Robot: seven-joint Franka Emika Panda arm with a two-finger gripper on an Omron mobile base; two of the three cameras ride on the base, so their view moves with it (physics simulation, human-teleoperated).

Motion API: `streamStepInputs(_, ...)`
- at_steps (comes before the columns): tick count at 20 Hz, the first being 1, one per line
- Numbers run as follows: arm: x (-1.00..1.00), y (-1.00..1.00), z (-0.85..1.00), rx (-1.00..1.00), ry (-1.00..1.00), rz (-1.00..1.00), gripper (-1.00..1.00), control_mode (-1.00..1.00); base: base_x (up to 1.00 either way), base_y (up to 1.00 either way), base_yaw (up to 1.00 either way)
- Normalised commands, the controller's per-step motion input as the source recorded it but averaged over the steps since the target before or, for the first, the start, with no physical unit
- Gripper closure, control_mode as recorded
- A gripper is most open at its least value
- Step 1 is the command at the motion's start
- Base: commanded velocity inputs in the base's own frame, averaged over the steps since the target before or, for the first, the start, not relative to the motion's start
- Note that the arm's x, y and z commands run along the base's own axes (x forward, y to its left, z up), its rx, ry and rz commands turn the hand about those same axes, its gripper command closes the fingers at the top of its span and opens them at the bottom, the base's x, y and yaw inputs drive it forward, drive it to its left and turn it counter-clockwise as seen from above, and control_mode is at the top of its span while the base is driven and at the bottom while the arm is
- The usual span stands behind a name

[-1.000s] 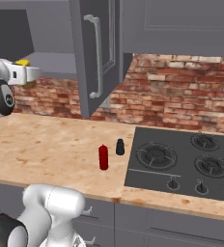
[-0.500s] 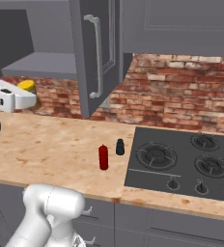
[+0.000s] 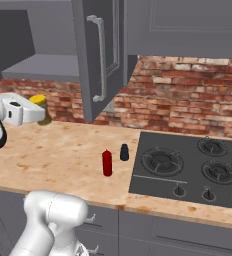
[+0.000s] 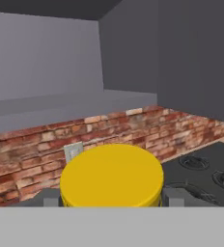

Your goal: Collect the turmeric, ketchup, and shaker from the cabinet and place them next to the stove.

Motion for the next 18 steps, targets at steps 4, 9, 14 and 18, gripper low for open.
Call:
streamStepInputs(4, 0.29, -0.22, -0.41, 0.03, 0.09, -0.02, 1.0, -1.0, 0.0, 0.0, 0.0)
streamStepInputs(9, 0.34, -0.31, -0.51, 0.09, 0.04, 0.0, 1.0, -1.0, 0.0, 0.0, 0.0)
streamStepInputs(14, 0.42, -0.28, -0.58, 0.09, 0.0, 0.0, 1.0, -1.0, 0.0, 0.0, 0.0)
streamStepInputs(18, 0.48, -0.15, -0.58, 0.07, 0.0, 0.0, 1.0, -1.0, 0.0, 0.0, 0.0)
